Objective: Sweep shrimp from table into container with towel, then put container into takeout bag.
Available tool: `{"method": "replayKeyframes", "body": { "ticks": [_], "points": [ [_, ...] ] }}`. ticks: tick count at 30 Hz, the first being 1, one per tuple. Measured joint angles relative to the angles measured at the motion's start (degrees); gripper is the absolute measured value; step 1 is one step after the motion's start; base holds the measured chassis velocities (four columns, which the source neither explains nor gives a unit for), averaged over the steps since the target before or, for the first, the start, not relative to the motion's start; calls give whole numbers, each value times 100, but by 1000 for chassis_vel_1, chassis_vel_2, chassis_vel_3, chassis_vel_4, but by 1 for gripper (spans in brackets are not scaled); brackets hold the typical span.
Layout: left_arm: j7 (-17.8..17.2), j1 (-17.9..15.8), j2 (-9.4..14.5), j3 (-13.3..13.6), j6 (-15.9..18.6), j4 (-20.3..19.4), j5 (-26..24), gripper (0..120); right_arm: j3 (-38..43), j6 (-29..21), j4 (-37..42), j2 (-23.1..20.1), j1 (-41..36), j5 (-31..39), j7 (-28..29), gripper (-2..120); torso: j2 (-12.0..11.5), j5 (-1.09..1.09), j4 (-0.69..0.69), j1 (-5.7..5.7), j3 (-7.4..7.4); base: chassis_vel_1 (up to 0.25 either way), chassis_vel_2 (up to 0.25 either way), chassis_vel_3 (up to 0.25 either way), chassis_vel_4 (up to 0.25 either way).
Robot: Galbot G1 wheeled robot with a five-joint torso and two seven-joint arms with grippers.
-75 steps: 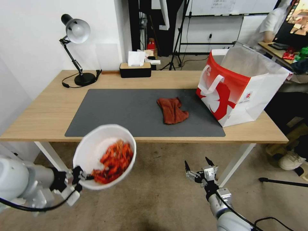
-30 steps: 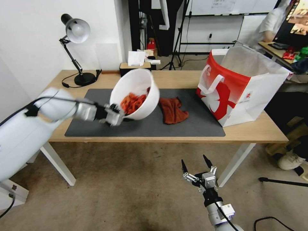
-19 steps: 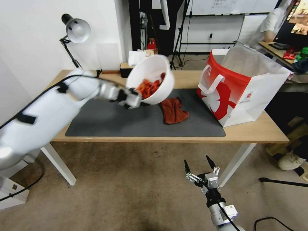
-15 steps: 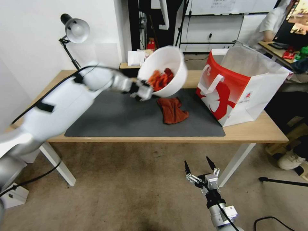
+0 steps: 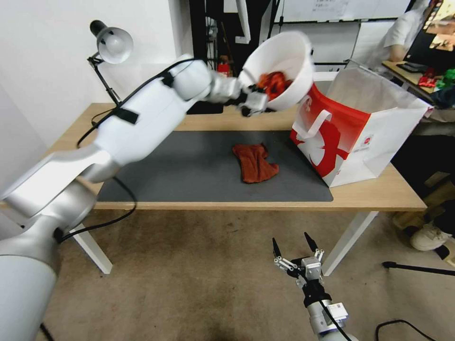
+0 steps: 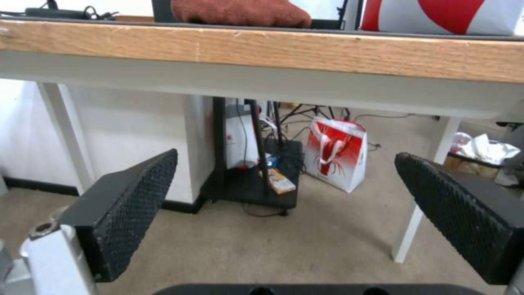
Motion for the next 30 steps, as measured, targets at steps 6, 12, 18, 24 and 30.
{"method": "replayKeyframes", "body": {
  "ticks": [6, 12, 18, 24, 30],
  "points": [
    [-202, -453, -870, 3, -205, 1011, 149, 0, 41, 0, -67, 18, -44, 3, -17, 100, 1, 0, -2, 0, 0, 0, 0, 0, 0],
    [-223, -783, -1493, 209, -524, 1850, 399, 0, 55, 0, -92, 22, -43, 14, -20, 100, 0, 0, 0, 1, 0, 0, 0, 0, 0],
    [-181, -790, -1506, 593, -538, 1571, 397, 0, 95, 0, -118, 23, -62, 23, -19, 100, 1, -2, 0, 0, 0, 0, 0, 0, 0],
    [-111, -777, -1480, 830, -532, 1352, 416, 0, 170, 0, -118, 12, -92, 34, -15, 100, 1, -3, 1, 0, 0, 0, 0, 0, 0],
    [-220, -746, -1449, 1024, -405, 1080, 528, 12, 167, 0, -118, 30, -96, 36, -14, 100, 1, -2, 1, -1, 0, 0, 0, 0, 0]
  ]
}}
